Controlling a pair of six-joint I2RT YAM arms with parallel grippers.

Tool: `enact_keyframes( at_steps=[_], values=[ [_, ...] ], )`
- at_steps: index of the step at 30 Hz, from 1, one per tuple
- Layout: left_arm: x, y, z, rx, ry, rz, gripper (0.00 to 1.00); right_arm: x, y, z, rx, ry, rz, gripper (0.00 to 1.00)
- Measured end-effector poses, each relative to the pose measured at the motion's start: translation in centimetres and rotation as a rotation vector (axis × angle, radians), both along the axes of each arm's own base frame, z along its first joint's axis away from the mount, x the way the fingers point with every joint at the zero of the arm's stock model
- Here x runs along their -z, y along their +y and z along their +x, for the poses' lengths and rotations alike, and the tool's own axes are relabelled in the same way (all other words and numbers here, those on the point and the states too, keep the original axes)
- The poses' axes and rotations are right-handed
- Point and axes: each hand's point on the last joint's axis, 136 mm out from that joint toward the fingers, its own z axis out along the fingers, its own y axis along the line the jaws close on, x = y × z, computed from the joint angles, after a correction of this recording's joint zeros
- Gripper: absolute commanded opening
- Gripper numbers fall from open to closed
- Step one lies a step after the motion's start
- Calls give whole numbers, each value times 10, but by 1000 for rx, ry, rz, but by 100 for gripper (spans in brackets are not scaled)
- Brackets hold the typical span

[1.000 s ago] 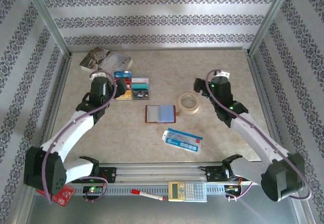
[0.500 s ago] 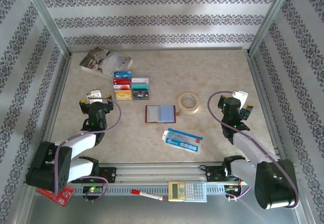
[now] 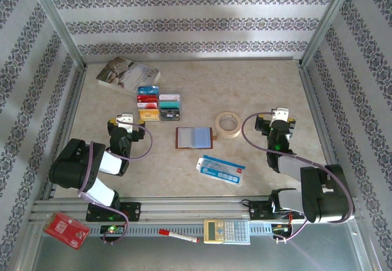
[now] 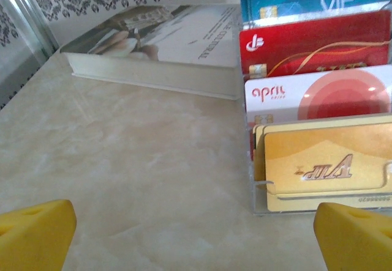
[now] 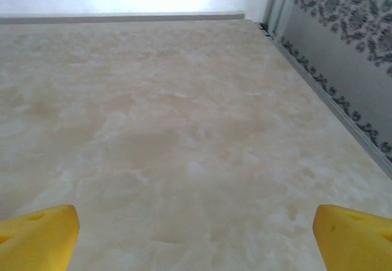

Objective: Take the credit cards out of the card holder

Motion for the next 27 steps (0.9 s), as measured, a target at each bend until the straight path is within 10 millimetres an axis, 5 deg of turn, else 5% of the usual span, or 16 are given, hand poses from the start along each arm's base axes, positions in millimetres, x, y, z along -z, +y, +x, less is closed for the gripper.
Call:
enact_keyframes(
  at_steps=[12, 27],
  values=[
    [-17, 22, 25, -66, -43, -63, 100, 29, 18, 22, -109, 8, 45, 98],
    [-6, 30, 28, -86, 17, -102, 100, 14, 12, 32, -72, -31, 36, 98]
  ],
)
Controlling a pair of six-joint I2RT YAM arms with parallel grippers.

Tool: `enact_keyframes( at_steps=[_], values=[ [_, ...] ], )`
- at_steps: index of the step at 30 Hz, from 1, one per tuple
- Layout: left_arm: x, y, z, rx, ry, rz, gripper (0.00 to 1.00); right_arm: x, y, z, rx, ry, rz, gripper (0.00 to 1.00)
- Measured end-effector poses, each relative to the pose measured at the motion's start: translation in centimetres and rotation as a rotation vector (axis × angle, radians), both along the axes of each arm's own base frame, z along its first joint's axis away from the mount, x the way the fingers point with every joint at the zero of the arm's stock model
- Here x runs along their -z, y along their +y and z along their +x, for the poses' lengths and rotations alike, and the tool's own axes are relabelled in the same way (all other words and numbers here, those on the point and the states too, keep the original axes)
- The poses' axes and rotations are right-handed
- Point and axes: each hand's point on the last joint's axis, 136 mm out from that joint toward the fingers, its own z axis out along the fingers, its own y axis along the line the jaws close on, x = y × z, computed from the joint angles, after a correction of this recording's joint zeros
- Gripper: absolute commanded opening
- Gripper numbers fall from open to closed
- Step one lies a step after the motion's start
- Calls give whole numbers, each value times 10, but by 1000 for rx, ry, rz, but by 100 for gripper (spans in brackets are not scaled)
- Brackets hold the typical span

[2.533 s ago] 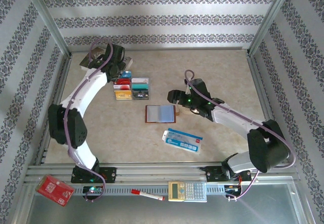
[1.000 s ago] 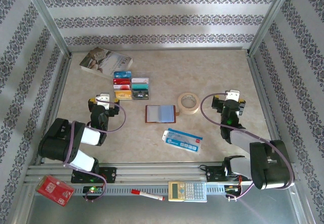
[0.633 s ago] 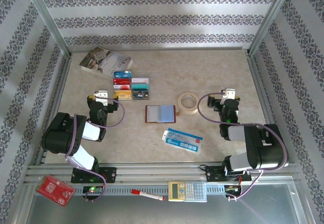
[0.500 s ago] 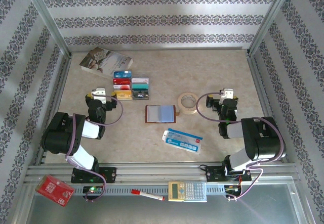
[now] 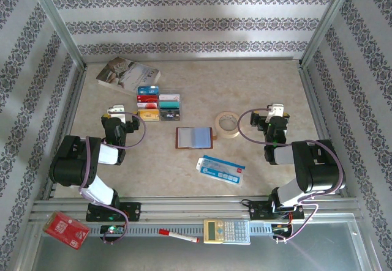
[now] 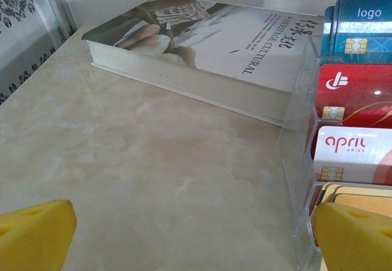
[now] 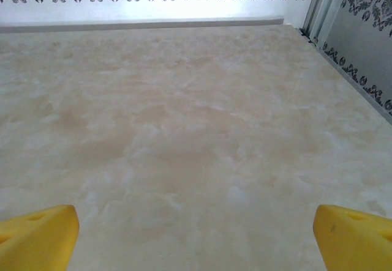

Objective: Take the credit cards out of the card holder

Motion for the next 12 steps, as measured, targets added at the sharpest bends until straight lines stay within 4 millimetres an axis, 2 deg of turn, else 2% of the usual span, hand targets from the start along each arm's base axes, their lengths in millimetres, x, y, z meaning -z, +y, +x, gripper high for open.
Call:
enact_keyframes(
  at_steps=[12],
  values=[
    [3, 0, 1, -1, 17, -3, 100, 1, -2, -1, 10, 3, -4, 98]
  ],
)
